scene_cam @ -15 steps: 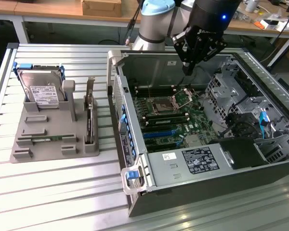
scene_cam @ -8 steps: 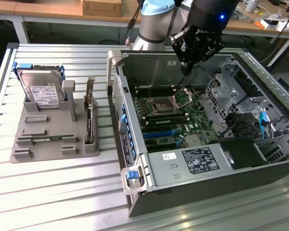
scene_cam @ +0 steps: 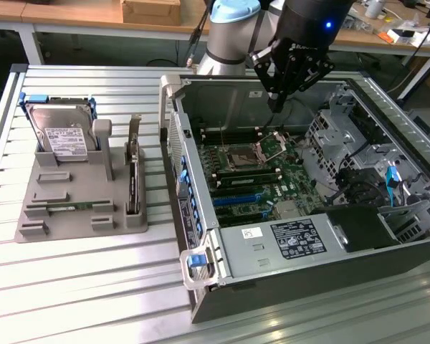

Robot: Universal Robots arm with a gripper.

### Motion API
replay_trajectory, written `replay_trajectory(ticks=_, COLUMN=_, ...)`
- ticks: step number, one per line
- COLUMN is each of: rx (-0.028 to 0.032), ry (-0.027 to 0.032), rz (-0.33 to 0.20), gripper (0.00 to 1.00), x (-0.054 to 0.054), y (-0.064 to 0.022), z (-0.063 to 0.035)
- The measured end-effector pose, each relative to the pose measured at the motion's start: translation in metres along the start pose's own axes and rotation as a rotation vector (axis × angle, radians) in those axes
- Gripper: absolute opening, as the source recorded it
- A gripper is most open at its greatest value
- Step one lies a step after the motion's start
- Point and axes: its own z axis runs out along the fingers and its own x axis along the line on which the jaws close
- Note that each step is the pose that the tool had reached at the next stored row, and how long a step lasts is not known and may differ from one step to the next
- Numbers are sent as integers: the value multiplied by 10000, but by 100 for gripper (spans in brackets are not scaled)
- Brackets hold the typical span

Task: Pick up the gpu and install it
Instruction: 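Reach for the gpu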

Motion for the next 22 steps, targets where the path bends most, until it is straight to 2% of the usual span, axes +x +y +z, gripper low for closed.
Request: replay_trajectory(ticks=22, rx=16, ry=0, rz=-1, gripper=11, x=84, y=0, z=-2)
